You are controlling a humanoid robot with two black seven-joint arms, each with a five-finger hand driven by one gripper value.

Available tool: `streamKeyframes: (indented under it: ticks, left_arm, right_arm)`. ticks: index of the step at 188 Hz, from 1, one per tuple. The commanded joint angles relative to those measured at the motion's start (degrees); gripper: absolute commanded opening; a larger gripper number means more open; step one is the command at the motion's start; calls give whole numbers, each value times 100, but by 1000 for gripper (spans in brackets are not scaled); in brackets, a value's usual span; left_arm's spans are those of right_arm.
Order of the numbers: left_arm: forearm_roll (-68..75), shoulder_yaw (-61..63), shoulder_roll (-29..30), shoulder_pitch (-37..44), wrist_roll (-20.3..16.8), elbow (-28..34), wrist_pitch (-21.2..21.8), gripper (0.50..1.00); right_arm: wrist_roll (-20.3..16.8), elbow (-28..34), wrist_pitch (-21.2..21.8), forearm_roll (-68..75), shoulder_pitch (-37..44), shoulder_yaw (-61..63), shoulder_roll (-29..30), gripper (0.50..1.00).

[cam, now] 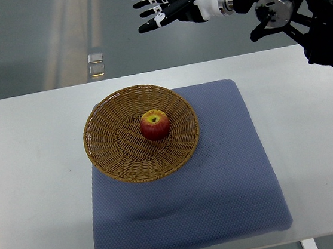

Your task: Place red apple in basket with right hand

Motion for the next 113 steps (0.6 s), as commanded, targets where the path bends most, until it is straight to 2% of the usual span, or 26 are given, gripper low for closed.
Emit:
streamKeyframes:
  ticks: [1,32,48,49,67,90,113]
  left_arm:
    - [0,0,0,-1,1,6,0,1000]
    - [0,0,0,-1,1,-2,0,1000]
    - [0,0,0,-1,1,-2,0,1000]
    - [0,0,0,-1,1,-2,0,1000]
    - [0,0,0,-1,1,6,0,1000]
    - [0,0,0,-1,1,-2,0,1000]
    - [0,0,0,-1,1,-2,0,1000]
  right_arm:
    - [75,-177,-161,159,-830,1167,35,924]
    - [418,-458,-170,159,-1894,2741,483,926]
    - [515,-520,-161,159,-2088,2926,589,926]
    - [689,-615,-161,159,-2366,3066,729,926]
    - [1060,-775,-161,159,-2668,3146,923,926]
    - [1763,-1038,-161,186,-2870,3164,1134,926]
    - [1939,-1056,-152,423,-2958,3164,1196,926]
